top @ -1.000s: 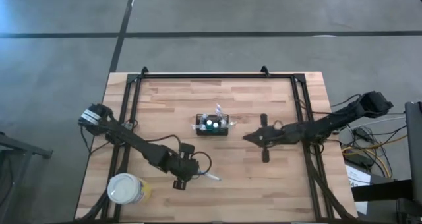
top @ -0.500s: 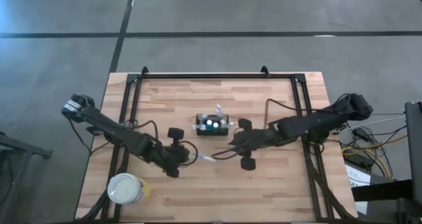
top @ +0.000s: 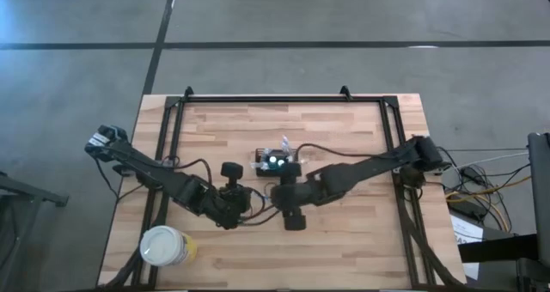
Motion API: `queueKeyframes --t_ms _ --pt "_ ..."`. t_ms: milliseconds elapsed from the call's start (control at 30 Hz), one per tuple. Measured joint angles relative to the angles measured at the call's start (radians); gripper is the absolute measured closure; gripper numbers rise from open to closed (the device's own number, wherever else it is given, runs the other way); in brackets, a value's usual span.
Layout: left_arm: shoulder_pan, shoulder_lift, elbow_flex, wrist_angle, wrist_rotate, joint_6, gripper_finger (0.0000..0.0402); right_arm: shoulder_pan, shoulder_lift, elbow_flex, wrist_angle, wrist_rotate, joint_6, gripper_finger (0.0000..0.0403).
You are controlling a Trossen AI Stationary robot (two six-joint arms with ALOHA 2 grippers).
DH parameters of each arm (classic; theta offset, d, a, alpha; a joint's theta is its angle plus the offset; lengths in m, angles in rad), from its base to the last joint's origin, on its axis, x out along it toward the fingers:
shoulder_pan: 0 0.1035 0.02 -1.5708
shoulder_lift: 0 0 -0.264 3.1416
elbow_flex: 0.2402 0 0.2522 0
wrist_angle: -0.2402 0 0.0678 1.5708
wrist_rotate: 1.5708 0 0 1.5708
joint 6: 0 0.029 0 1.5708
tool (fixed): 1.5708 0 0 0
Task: Pick & Place toothbrushing station
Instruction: Put the blue toothbrush into the black wire organizer
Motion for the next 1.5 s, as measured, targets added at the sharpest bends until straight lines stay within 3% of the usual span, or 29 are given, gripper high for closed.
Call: queueKeyframes --t_ms 233,400,767,933,1300,1500 --pt "0.000 0.049 0.053 -0.020 -0.024 0.022 0.0401 -0.002 0.073 0.053 -0.048 0.016 0.013 0.0155" --pt "0.000 0.075 0.083 -0.025 -0.029 0.042 0.0401 -0.005 0.076 0.052 -0.069 0.027 0.041 0.0185" --pt "-0.002 0.092 0.098 -0.035 -0.015 0.044 0.0401 -0.007 0.074 0.051 -0.071 0.013 0.045 0.0378" --pt "-0.005 0.089 0.108 -0.037 -0.019 0.036 0.0382 -0.007 0.072 0.051 -0.071 0.014 0.043 0.0381" --pt "-0.106 -0.027 0.148 -0.086 -0.021 0.024 0.0250 0.003 0.054 0.003 -0.060 0.034 0.029 0.0383" --pt "-0.190 -0.202 0.046 0.012 -0.076 -0.030 0.0221 0.031 -0.056 -0.143 0.172 0.040 -0.040 0.0384"
